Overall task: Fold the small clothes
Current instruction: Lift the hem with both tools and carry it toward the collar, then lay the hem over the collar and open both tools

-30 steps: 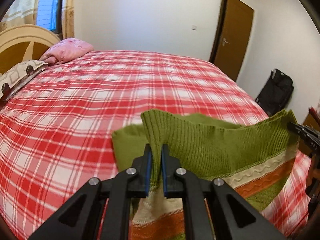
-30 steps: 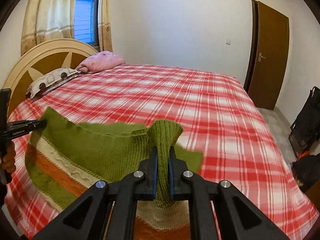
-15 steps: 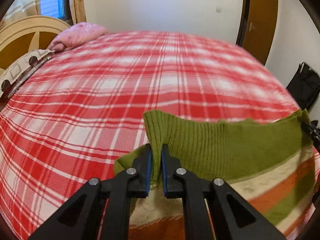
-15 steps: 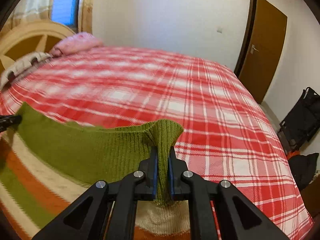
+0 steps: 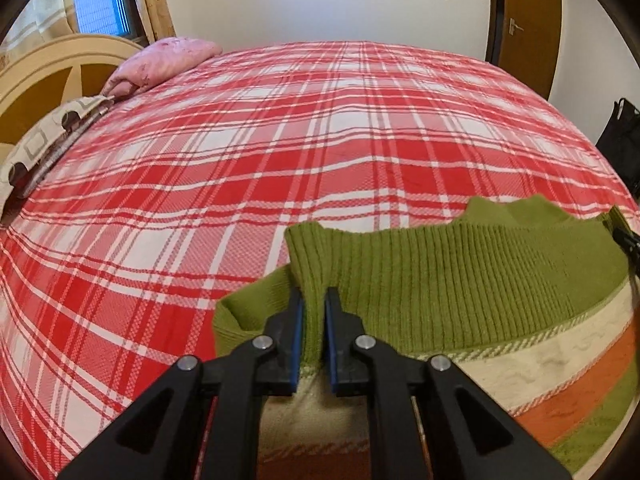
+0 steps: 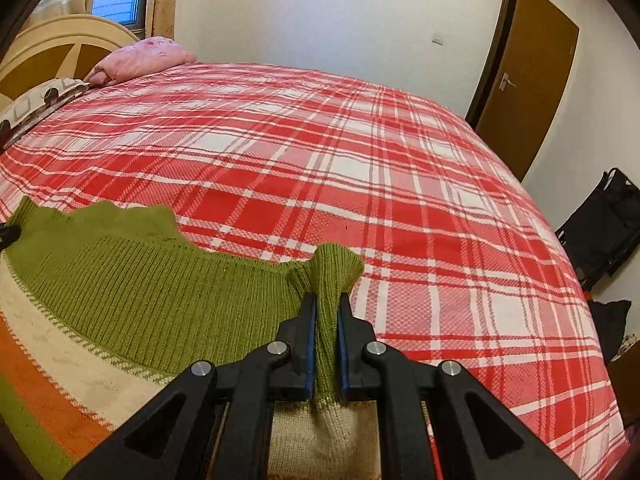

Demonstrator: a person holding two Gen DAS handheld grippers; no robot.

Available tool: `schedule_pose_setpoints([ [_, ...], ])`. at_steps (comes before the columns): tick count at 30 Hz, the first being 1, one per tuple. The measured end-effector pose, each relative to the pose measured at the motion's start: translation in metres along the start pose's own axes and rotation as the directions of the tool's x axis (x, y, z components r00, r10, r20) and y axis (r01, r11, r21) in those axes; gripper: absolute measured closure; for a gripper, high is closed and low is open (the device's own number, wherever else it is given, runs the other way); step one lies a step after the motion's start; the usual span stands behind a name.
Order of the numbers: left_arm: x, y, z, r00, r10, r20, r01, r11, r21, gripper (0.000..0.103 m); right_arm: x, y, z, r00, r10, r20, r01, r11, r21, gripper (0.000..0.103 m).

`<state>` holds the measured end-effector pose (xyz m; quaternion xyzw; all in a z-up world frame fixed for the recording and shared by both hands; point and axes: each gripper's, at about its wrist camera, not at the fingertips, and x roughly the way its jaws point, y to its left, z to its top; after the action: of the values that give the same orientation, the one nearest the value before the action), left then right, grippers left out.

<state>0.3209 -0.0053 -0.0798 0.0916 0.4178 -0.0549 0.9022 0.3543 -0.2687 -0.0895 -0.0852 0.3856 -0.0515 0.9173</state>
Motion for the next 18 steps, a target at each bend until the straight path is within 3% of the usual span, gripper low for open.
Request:
schedule_pose_setpoints([
  [7, 0.004, -0.004, -0.001, 0.999, 0.036, 0.008, -0.036, 0.999, 0.014, 0.088, 0.018, 0.003, 0.002, 0.998, 0.001, -0.061, -0.002, 1.000, -0.013, 0.093],
  [18, 0.007, -0.012, -0.003, 0.996, 0.082, 0.021, -0.083, 0.995, 0.051, 0.088, 0.017, 0.014, 0.002, 0.996, -0.074, -0.058, 0.069, 0.994, -0.081, 0.092],
])
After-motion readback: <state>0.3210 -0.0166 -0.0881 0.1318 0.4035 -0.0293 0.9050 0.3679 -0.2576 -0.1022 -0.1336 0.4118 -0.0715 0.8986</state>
